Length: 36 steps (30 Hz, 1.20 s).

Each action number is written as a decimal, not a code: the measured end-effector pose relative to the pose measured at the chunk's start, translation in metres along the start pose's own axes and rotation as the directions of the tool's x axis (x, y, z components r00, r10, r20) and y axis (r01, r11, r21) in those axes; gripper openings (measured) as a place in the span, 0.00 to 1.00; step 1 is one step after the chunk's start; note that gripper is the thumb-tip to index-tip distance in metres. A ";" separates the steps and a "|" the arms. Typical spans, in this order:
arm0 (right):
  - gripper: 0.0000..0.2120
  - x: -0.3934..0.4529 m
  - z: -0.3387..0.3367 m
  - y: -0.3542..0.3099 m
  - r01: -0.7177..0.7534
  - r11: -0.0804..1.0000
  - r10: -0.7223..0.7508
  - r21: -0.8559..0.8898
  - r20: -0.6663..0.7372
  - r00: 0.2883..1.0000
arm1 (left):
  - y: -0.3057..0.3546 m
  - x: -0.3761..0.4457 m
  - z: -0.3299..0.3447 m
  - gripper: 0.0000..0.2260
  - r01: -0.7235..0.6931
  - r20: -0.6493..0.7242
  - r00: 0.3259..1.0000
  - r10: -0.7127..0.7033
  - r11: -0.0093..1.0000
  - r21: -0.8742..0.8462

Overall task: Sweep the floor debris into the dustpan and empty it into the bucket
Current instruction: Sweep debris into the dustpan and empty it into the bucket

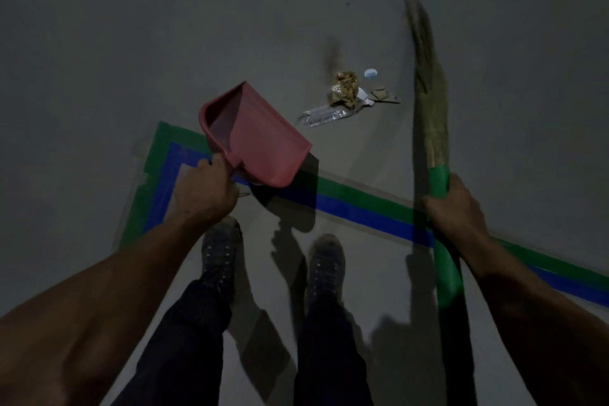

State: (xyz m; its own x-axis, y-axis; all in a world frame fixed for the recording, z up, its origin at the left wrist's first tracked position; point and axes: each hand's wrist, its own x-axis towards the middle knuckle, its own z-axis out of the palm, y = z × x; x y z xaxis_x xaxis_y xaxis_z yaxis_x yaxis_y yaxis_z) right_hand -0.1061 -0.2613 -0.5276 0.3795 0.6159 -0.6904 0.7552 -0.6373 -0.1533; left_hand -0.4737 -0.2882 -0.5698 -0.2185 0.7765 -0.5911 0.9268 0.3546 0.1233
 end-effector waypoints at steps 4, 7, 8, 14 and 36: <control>0.20 0.015 0.010 0.030 -0.026 0.994 0.033 -0.106 0.064 0.997 | 0.015 -0.005 0.022 0.10 0.026 0.031 0.999 -0.025 1.000 -0.018; 0.23 0.020 0.035 0.026 0.081 0.981 -0.064 -0.176 0.104 0.992 | 0.026 -0.006 0.030 0.11 0.018 0.097 0.995 -0.015 0.999 -0.033; 0.25 0.020 0.044 0.020 0.110 0.977 -0.089 -0.180 0.121 0.989 | 0.029 -0.007 0.032 0.11 0.008 0.113 0.994 -0.003 0.999 -0.042; 0.33 0.024 0.057 0.003 0.219 0.970 -0.200 -0.110 0.163 0.966 | 0.048 -0.011 0.036 0.11 0.029 0.151 0.988 -0.020 0.998 -0.056; 0.35 0.106 0.053 -0.041 0.379 0.854 -0.341 -0.357 0.166 0.925 | 0.035 -0.021 0.111 0.13 0.229 0.127 0.970 -0.207 0.953 -0.199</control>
State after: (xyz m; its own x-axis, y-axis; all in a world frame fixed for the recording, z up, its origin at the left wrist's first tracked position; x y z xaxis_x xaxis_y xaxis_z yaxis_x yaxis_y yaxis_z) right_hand -0.1253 -0.1940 -0.6320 0.0046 0.7105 -0.7037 0.9794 -0.1453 -0.1403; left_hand -0.4027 -0.3498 -0.6422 -0.3649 0.6140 -0.6999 0.7725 0.6192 0.1405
